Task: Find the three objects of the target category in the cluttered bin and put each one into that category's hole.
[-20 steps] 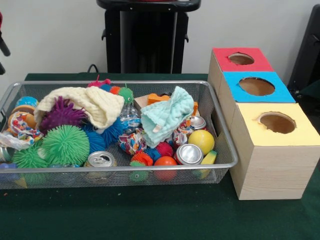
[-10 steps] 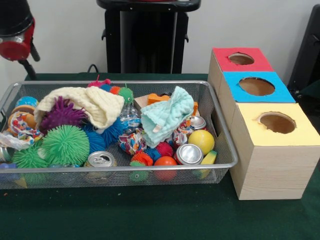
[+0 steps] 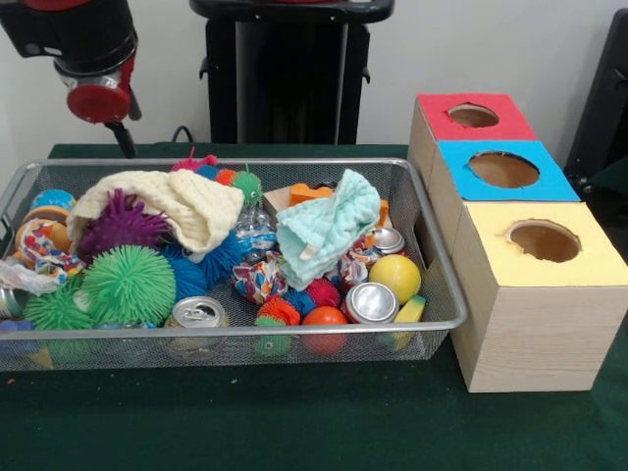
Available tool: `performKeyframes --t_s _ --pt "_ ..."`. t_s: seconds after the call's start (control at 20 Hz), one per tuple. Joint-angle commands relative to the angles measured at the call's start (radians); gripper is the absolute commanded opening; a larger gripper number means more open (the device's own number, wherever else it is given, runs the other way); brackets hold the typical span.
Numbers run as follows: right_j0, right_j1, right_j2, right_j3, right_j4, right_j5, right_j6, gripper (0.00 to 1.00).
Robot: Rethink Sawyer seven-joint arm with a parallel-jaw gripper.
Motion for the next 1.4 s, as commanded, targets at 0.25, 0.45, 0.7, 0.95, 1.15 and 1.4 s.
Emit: performKeyframes --t_s 0.25,0.45,0.7,0.95,1.15,1.4 --pt "0.050 0.044 -0.110 0.069 0.060 -0.151 0.379 1.00" --pt "0.058 0.097 -0.119 0.033 0.072 -0.175 0.347 1.00" --pt "0.056 0.121 -0.129 0.044 0.082 -0.241 0.327 1.00" --pt "0.061 0.157 -0.155 0.034 0.089 -0.281 0.336 1.00" --pt "0.081 0.159 -0.194 0.036 0.087 -0.297 0.364 1.00" --pt "0.083 0.167 -0.209 0.051 0.091 -0.335 0.351 1.00"
